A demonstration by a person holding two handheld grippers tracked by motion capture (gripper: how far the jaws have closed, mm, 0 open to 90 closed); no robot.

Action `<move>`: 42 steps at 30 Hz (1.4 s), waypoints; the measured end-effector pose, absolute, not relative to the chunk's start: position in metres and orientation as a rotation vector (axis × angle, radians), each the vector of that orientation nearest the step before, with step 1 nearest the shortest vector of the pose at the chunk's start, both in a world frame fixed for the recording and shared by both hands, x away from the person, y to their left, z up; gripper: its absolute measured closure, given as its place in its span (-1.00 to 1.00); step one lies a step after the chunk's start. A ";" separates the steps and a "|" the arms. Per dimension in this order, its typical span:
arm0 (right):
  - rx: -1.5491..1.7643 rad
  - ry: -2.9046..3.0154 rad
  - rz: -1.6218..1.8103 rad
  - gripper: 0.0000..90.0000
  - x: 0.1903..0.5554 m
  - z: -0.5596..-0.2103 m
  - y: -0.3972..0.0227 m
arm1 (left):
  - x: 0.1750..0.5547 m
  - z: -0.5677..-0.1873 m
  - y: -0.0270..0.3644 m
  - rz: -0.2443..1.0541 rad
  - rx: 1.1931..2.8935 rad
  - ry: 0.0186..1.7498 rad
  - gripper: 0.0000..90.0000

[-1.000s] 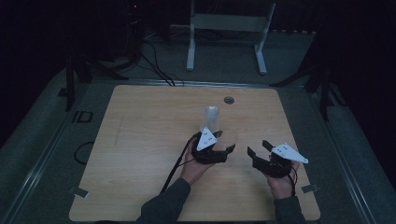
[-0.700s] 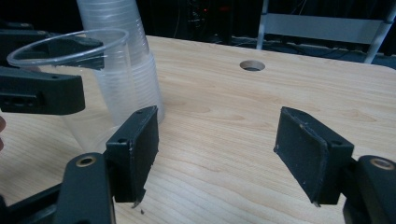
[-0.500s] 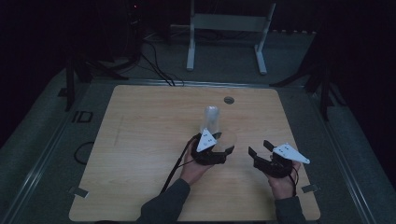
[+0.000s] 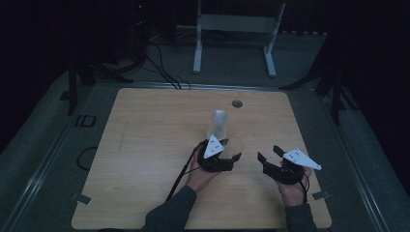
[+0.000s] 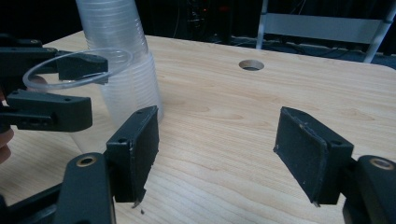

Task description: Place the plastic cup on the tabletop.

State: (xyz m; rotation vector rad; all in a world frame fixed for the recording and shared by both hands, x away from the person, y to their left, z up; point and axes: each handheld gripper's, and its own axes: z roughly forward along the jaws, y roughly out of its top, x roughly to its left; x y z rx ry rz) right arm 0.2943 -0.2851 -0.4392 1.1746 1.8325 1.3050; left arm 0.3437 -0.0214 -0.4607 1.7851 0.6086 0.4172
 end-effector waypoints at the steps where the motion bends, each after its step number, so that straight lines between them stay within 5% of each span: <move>1: 1.175 1.831 1.306 -0.33 0.294 -0.439 -0.285 | 0.344 -0.461 -0.021 0.418 1.786 0.609 -0.34; 42: 1.176 1.835 1.302 -0.33 0.294 -0.441 -0.285 | 0.346 -0.482 -0.024 0.394 1.836 0.636 -0.36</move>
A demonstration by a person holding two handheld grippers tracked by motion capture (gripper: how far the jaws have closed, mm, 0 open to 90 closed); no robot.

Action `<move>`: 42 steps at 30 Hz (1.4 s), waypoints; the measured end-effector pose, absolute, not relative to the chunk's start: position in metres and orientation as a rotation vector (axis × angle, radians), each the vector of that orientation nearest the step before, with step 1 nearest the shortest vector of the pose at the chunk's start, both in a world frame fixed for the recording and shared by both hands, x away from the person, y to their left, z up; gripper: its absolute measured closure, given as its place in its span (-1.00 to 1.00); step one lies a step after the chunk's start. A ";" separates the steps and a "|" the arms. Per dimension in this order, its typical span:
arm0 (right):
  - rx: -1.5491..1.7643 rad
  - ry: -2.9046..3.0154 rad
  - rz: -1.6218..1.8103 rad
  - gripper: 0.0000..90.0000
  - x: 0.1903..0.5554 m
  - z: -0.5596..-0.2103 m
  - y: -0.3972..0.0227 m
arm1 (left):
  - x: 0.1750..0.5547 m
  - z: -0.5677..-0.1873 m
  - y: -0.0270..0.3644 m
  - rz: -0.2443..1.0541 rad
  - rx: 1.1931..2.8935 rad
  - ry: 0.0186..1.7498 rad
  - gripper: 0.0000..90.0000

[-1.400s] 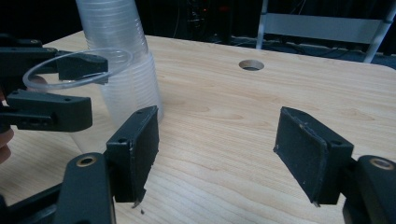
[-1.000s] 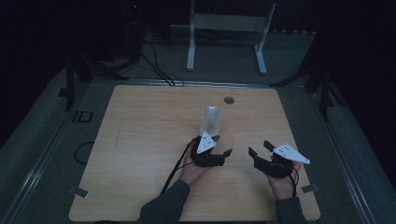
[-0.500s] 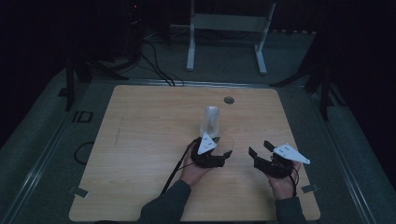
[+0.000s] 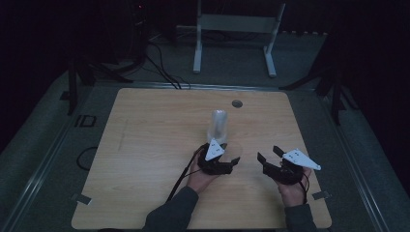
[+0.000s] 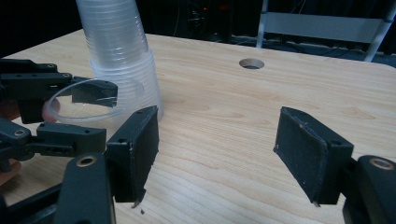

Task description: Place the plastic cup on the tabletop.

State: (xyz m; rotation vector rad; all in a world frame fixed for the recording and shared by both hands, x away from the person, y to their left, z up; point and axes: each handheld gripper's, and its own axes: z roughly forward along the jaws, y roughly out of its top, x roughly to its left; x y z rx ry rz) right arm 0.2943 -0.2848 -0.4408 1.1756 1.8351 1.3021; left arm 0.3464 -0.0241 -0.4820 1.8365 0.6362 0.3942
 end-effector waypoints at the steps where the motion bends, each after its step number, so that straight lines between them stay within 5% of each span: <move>1: 1.175 1.835 1.303 -0.33 0.294 -0.441 -0.285 | 0.346 -0.482 -0.024 0.393 1.835 0.639 -0.36; 42: 1.171 1.839 1.297 -0.33 0.294 -0.442 -0.285 | 0.344 -0.491 -0.020 0.369 1.882 0.677 -0.59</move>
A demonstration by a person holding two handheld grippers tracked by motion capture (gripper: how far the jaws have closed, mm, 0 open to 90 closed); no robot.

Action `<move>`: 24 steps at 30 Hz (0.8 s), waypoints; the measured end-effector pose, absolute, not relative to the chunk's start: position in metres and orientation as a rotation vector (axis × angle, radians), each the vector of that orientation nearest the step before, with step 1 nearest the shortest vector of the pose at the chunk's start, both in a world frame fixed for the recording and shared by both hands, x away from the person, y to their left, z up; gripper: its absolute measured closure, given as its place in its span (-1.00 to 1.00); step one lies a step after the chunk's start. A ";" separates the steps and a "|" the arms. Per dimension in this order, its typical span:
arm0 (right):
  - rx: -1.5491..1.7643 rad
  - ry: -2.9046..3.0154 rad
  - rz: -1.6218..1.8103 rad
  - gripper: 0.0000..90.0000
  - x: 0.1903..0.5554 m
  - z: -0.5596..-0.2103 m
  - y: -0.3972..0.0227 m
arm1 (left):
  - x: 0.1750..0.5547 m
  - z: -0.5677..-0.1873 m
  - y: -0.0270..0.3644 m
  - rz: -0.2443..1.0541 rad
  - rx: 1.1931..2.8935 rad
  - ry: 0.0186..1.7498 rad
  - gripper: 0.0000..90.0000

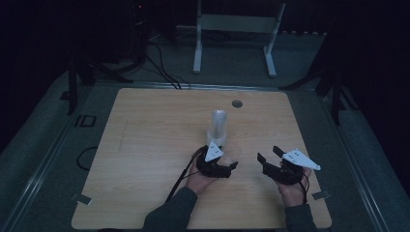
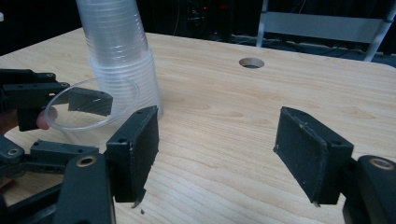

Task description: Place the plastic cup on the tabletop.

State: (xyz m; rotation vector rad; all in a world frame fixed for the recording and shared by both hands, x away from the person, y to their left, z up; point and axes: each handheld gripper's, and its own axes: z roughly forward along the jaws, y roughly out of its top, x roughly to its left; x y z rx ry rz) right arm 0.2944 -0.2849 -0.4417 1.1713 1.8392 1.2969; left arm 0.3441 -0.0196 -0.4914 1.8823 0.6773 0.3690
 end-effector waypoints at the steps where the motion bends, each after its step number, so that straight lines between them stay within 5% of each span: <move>1: 1.171 1.839 1.297 -0.33 0.294 -0.442 -0.285 | 0.344 -0.491 -0.019 0.366 1.882 0.675 -0.59; 24: 1.174 1.841 1.296 -0.33 0.295 -0.443 -0.285 | 0.328 -0.495 0.006 0.345 1.829 0.693 -0.59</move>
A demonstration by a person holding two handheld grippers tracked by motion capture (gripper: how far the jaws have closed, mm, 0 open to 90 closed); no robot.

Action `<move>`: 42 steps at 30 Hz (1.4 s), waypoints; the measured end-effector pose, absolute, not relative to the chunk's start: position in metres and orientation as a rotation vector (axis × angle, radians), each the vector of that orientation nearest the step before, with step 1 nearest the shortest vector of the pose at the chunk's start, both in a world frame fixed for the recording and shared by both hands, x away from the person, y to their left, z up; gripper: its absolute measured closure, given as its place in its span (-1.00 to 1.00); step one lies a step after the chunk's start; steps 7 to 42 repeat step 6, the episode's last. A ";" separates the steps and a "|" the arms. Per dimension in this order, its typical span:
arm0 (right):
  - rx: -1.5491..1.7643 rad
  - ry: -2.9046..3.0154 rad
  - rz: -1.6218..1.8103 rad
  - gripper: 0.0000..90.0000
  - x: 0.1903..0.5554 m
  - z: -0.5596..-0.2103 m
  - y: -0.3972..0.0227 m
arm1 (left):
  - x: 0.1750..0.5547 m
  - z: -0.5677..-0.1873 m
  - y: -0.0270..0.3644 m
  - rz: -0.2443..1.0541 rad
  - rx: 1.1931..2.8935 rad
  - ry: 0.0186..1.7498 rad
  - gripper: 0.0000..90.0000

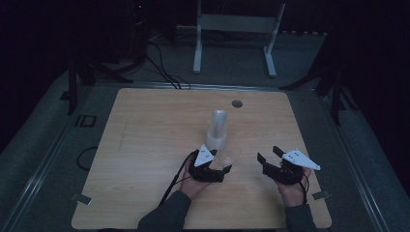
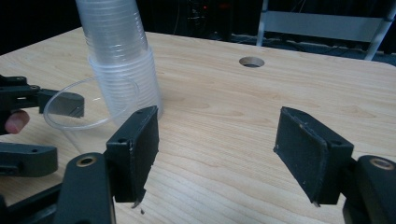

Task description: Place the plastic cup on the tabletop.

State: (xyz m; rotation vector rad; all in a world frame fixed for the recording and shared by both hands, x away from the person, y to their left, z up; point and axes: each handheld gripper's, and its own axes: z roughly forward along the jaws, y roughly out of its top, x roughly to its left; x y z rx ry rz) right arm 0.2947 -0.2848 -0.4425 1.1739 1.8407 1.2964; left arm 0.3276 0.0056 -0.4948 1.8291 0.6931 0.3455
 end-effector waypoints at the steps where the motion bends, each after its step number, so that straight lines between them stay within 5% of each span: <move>1: 1.173 1.841 1.294 -0.33 0.295 -0.443 -0.285 | 0.327 -0.495 0.007 0.346 1.832 0.692 -0.59; 42: 1.172 1.841 1.294 -0.33 0.295 -0.442 -0.284 | 0.326 -0.495 0.008 0.345 1.828 0.688 -0.59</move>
